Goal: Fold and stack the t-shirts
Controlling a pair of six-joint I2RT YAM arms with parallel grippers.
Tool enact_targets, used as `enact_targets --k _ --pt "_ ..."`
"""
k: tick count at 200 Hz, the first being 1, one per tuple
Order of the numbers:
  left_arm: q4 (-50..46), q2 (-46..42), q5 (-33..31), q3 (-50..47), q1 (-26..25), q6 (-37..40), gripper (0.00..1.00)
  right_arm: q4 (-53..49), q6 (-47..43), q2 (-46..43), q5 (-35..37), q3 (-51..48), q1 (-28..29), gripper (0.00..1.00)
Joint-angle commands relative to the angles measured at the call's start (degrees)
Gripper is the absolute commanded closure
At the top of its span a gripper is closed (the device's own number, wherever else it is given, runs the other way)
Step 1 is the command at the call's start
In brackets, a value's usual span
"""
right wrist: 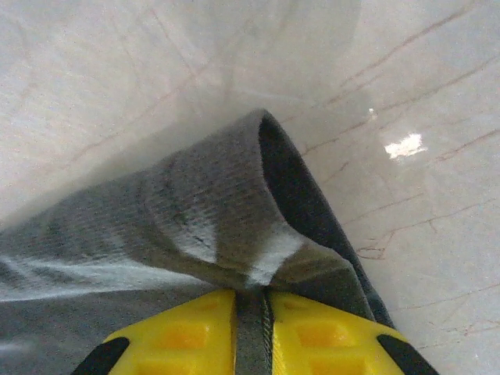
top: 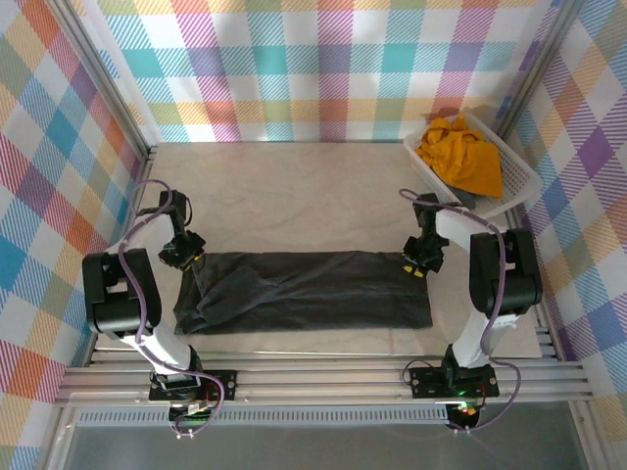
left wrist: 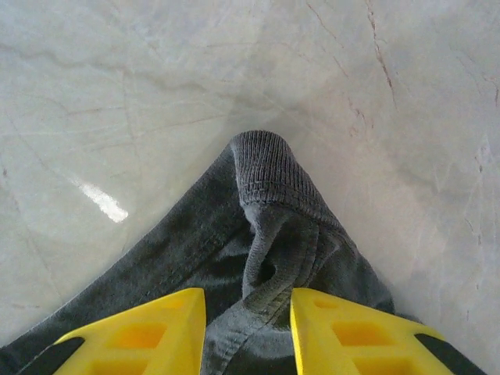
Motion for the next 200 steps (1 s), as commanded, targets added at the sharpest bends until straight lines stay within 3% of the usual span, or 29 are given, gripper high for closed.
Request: enact_targets --k 1,16,93,118,141,159,172,200 --pt "4.3 1.7 -2.2 2.5 0.7 0.6 0.9 -1.5 -0.2 3.0 3.0 2.4 -0.3 0.83" --pt "5.2 3.4 -1.4 3.7 2.6 -0.2 1.0 -2.6 -1.1 4.7 4.5 4.0 -0.4 0.84" --pt "6.1 5.2 3.8 7.8 11.5 -3.4 1.0 -4.3 -3.4 8.6 8.2 9.2 -2.3 0.85" --pt "6.3 5.6 4.6 8.1 12.0 -4.5 1.0 -4.6 -2.8 8.9 7.7 10.2 -2.3 0.85" --pt "7.5 3.8 9.1 7.5 10.8 -3.9 1.0 -3.0 -3.1 6.9 5.3 10.2 -2.2 0.85" --pt "5.8 0.7 11.3 6.2 8.3 -1.7 0.72 -2.4 -4.2 5.7 4.5 11.0 -2.1 0.84" --pt "5.7 -2.2 12.7 3.1 7.2 -1.4 0.6 -3.0 -5.2 5.9 4.1 12.1 -2.2 0.83" --pt "7.1 -4.4 14.5 -3.1 6.7 -1.4 0.55 -3.5 -6.5 7.3 2.1 13.7 -2.1 0.82"
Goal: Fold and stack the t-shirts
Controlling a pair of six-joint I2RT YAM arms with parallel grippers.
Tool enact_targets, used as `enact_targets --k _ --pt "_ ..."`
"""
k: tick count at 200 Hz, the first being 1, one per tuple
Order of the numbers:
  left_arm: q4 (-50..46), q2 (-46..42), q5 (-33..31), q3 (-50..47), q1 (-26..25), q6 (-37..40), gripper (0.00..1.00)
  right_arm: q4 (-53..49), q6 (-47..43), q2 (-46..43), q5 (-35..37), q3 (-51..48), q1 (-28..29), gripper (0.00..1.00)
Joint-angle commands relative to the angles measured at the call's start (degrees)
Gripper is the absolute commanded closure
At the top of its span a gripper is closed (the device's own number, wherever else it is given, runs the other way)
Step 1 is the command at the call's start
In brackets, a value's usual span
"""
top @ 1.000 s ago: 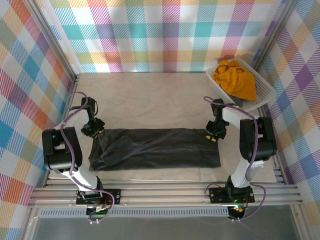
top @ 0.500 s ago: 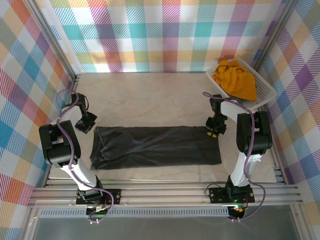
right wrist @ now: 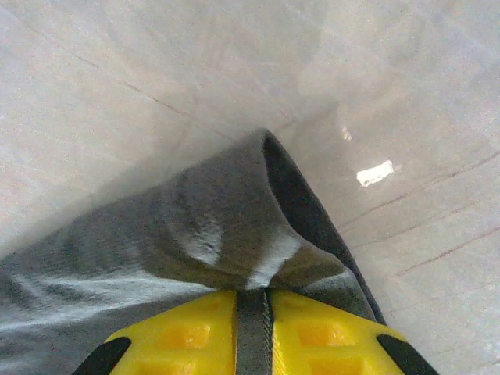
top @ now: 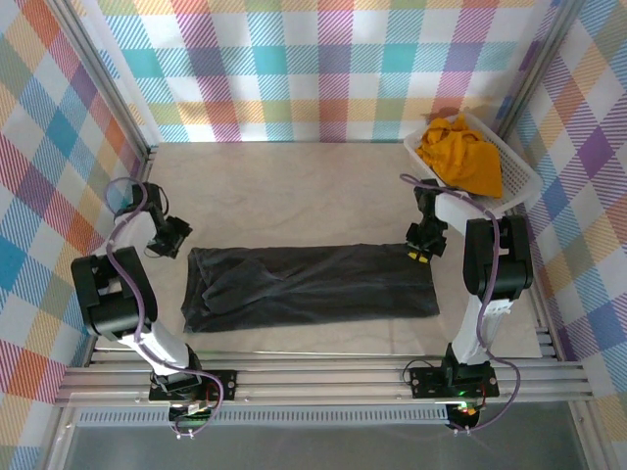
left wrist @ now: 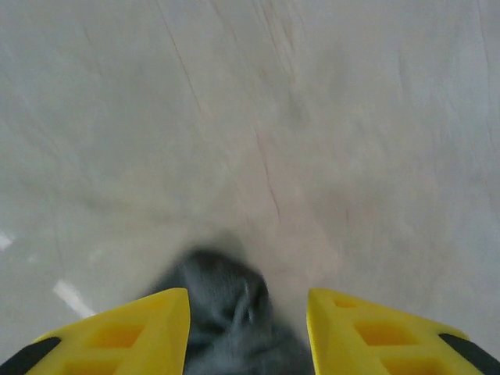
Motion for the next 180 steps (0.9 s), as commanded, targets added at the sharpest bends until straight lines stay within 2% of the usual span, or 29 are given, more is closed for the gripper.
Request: enact_targets --k 1,30,92,120,148,180 --pt "-0.2 -2.2 3.3 -4.1 -0.5 1.1 0.55 0.3 -2.2 0.4 -2.0 2.6 -0.3 0.82" --pt "4.0 0.4 6.3 -4.5 -1.4 1.8 0.58 0.7 -1.9 1.0 -2.8 2.0 -0.1 0.82" --pt "1.8 7.4 3.4 -0.5 -2.9 4.2 0.69 0.6 -1.5 1.2 -2.6 2.0 -0.2 0.81" --pt "2.0 7.0 2.7 0.4 -3.3 3.8 0.81 0.6 -1.1 1.0 -2.5 1.7 -0.2 0.81" --pt "0.4 4.9 0.4 1.1 -3.3 2.8 1.0 0.3 -1.0 1.3 -1.7 1.5 -0.2 0.81" --pt "-3.1 2.1 -3.2 1.2 -2.8 -0.9 1.0 -0.1 -1.0 2.2 -0.5 1.9 -0.3 0.81"
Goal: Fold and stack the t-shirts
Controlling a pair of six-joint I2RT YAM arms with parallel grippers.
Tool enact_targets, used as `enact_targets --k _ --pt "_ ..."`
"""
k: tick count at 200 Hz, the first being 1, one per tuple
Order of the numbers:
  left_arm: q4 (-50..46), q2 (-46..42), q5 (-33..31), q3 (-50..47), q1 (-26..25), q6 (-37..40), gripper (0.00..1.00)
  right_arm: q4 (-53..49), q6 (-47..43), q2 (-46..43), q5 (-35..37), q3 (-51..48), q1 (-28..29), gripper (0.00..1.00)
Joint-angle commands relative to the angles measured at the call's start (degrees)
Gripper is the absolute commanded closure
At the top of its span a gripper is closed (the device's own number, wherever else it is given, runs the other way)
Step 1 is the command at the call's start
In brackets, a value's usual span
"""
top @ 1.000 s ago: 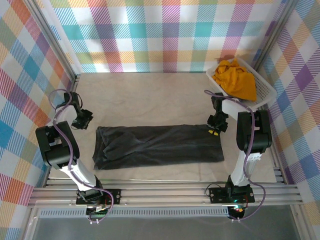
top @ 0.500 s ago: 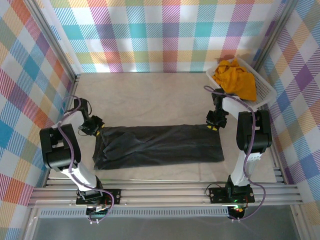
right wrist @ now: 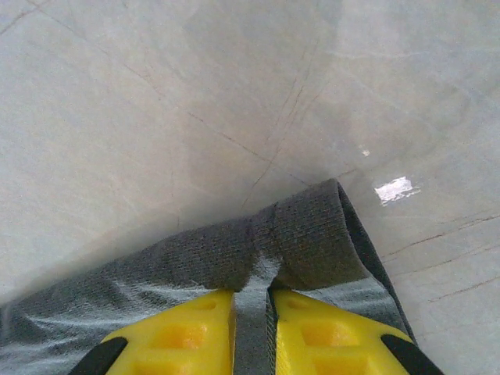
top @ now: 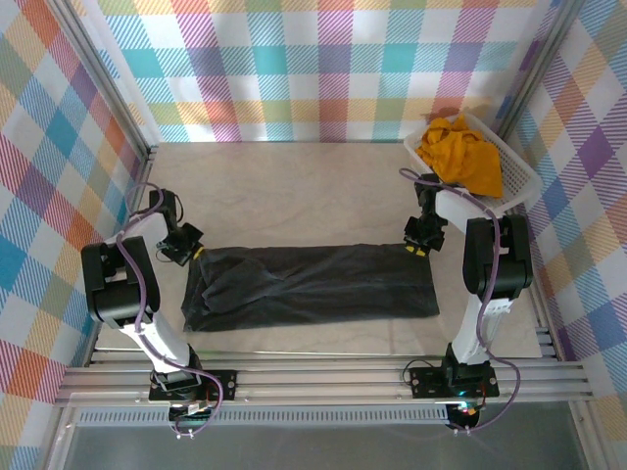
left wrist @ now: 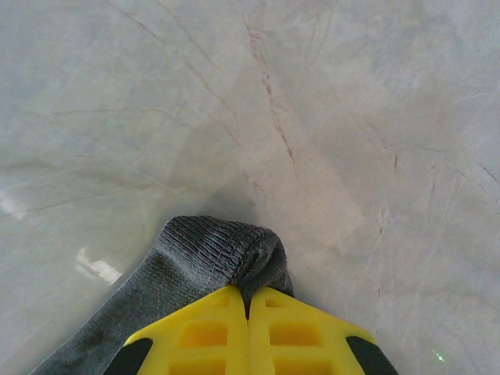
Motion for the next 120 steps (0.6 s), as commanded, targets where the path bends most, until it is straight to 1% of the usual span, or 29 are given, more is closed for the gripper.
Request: enact_targets --k 1,28,49,84,87,94,120 --pt "-3.8 -3.7 -4.7 1.6 0.1 -3.3 1.0 -1.3 -0.1 1.7 1.1 0.3 -0.2 0.81" --pt "-5.5 -4.1 -6.9 1.0 2.0 -7.4 1.0 -2.2 -0.6 2.6 2.5 1.0 -0.3 0.82" --pt "-5.6 -3.2 -6.5 1.6 3.9 -9.5 1.0 -2.9 -1.2 3.1 3.6 1.5 -0.4 0.84" --pt "-6.7 1.1 -5.9 5.3 4.6 -9.8 1.0 -2.6 -1.7 4.6 3.9 1.2 -0.5 0.85" --pt "-6.9 1.5 -6.0 5.7 6.0 -9.7 1.0 -2.6 -1.7 4.7 4.1 1.2 -0.5 0.85" --pt "-7.1 2.3 -6.2 6.2 6.4 -9.7 1.0 -2.5 -1.7 4.9 4.5 1.2 -0.5 0.85" --pt "-6.5 4.9 -3.9 7.9 6.4 -8.4 1.0 -0.3 -3.5 3.8 3.1 1.4 -0.6 0.84"
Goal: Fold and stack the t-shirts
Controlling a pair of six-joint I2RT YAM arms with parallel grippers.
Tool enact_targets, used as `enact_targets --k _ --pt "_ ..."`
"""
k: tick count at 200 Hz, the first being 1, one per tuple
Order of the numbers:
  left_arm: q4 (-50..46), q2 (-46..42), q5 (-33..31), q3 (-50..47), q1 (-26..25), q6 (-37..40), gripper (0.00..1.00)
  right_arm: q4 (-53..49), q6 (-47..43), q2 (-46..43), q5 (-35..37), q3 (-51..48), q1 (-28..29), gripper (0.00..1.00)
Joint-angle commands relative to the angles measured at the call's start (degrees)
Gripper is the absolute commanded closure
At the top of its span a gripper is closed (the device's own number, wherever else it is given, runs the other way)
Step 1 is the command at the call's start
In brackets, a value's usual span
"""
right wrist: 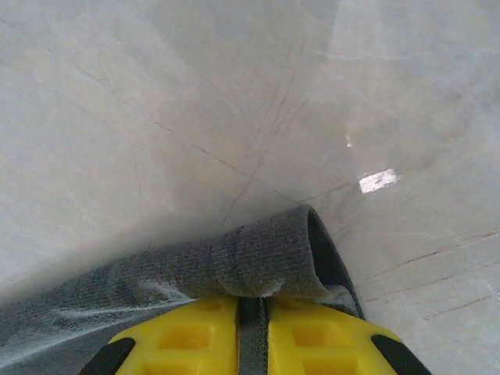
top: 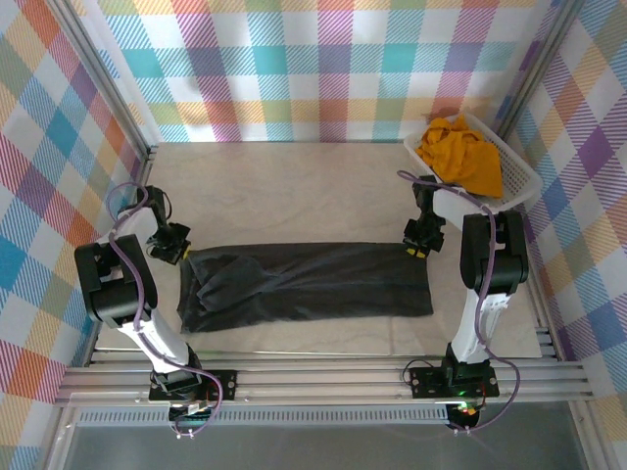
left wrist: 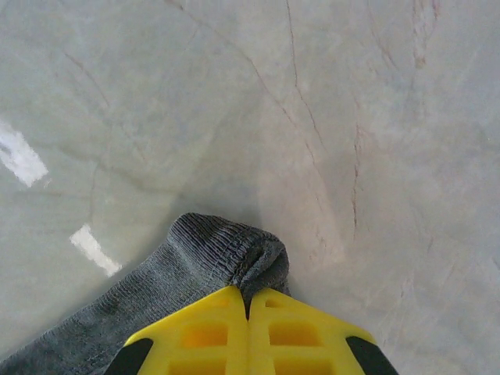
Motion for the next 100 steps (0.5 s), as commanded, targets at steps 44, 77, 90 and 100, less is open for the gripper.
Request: enact_targets --k 44,77,90,100 --pt "-1.3 1.3 1.1 3.8 1.0 2.2 0.82 1.5 -7.3 -2.4 -3.1 4.2 0.3 0.72" --pt "-4.2 -4.9 -2.0 2.9 -1.2 2.6 0.58 -0.5 -6.3 -7.1 -4.4 5.9 1.1 0.66" --pt "-4.3 -9.0 -3.3 1.8 -3.2 2.6 0.53 -0.5 -5.7 -8.9 -5.8 5.2 2.4 0.66" --pt "-3.6 -11.8 -3.5 0.9 -5.8 3.4 0.51 -0.6 -5.5 -9.8 -6.2 4.7 3.8 0.65"
